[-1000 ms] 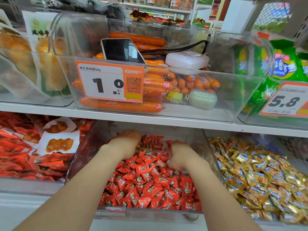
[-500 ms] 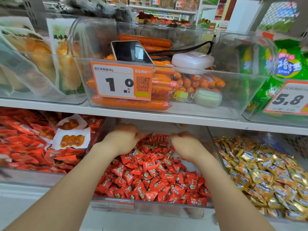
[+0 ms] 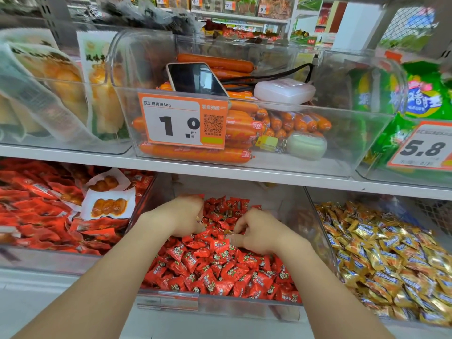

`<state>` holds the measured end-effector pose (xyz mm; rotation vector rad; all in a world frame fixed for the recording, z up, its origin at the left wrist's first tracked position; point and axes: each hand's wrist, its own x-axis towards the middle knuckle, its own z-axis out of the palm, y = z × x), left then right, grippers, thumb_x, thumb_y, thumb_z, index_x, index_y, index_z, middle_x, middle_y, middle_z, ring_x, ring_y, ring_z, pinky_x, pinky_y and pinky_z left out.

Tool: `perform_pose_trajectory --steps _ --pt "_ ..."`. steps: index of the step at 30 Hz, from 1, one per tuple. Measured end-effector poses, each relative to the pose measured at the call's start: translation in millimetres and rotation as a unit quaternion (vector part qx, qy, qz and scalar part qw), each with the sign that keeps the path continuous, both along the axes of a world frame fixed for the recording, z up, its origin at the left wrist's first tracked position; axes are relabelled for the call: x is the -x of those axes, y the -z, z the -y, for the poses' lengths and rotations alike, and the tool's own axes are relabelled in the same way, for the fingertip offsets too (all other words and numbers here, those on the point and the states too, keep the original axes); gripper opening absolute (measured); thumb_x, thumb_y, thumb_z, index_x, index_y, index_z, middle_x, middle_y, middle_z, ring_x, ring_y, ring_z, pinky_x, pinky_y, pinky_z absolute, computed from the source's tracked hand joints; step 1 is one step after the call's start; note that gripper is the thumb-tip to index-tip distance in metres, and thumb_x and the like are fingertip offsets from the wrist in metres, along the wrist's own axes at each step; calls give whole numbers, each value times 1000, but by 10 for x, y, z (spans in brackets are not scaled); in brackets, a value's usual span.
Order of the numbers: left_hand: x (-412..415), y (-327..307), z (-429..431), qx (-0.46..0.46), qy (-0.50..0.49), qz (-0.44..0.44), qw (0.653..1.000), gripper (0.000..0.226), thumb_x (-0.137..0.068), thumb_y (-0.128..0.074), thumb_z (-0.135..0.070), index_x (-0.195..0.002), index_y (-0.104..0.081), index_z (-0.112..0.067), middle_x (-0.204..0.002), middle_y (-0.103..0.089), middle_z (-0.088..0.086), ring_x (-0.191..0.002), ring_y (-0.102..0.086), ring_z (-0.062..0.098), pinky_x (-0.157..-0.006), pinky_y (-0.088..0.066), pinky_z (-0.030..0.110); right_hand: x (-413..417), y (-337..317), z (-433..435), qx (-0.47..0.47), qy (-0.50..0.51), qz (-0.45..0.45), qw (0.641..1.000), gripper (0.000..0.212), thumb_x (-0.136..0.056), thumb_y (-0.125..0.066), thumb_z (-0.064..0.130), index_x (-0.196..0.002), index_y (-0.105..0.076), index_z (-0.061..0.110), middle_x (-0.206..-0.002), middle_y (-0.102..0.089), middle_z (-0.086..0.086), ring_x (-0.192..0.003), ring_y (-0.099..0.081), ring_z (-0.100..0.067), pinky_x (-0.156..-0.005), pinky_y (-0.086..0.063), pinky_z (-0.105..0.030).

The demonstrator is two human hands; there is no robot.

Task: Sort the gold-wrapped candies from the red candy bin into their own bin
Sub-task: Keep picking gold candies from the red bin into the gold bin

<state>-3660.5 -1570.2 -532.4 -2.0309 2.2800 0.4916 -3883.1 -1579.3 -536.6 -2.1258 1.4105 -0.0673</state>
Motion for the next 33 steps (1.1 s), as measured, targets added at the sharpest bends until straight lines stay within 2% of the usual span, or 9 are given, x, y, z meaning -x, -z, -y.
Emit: perform_pose_trajectory --steps 5,9,13,17,20,22,25,29,33 --pt "8 -40 -6 42 -9 -64 997 22 -96 -70 -27 -92 -48 -23 -102 -57 0 -96 -56 22 -79 -48 35 -30 -53 58 -2 10 -21 1000 31 -95 -69 30 -78 -72 4 -72 -64 5 -72 -60 -11 -69 -53 -31" --pt "46 -64 30 87 -53 -152 983 5 -100 -54 -27 -100 -55 -23 -93 -61 0 -87 -61 22 -70 -50 34 22 -196 50 -30 57 22 998 36 -98 -54 37 -69 -57 16 -63 -52 1 -60 -49 -17 -61 -38 -30" --pt "125 -57 96 106 -100 -127 981 42 -100 -49 -50 -73 -58 -19 -76 -62 2 -75 -63 20 -65 -48 32 44 -158 134 16 142 60 988 47 -102 -46 43 -64 -44 16 -61 -47 -1 -54 -43 -17 -54 -31 -28" --pt "220 -45 195 120 -80 -129 981 34 -102 -59 -45 -85 -69 -17 -76 -65 -1 -73 -64 15 -66 -51 31 91 -19 242 33 165 69 983 26 -104 -56 25 -95 -67 4 -82 -72 -9 -66 -65 -21 -60 -55 -33" --pt "270 45 287 95 -37 -137 985 19 -106 -57 -25 -108 -75 -21 -110 -72 -3 -100 -67 19 -89 -55 33 147 46 295 61 182 29 981 21 -94 -55 7 -107 -71 6 -105 -75 -12 -95 -72 -29 -81 -63 -41" --pt "306 96 336 100 -3 -113 989 23 -107 -55 -21 -112 -77 -26 -124 -69 -2 -112 -65 21 -99 -54 36 168 16 309 54 196 35 978 23 -86 -55 18 -99 -72 11 -102 -73 -8 -93 -70 -29 -80 -61 -39" --pt "374 187 388 100 32 -61 993 19 -105 -59 -26 -109 -78 -25 -119 -66 -1 -107 -65 24 -93 -57 42 183 56 306 50 169 -21 984 25 -71 -46 31 -83 -62 16 -90 -66 -6 -87 -66 -32 -77 -57 -36" --pt "399 332 393 55 53 45 996 24 -95 -65 -10 -118 -72 -17 -122 -65 4 -105 -66 28 -88 -60 45 146 213 326 72 90 -144 983 39 -92 -62 39 -128 -66 25 -131 -64 -5 -119 -65 -31 -97 -58 -44" --pt "376 283 398 49 50 34 997 21 -92 -69 -8 -109 -74 -18 -111 -69 2 -98 -67 27 -85 -61 42 136 259 353 84 99 -156 979 55 -88 -74 51 -132 -59 22 -131 -63 -5 -120 -65 -30 -93 -58 -41"
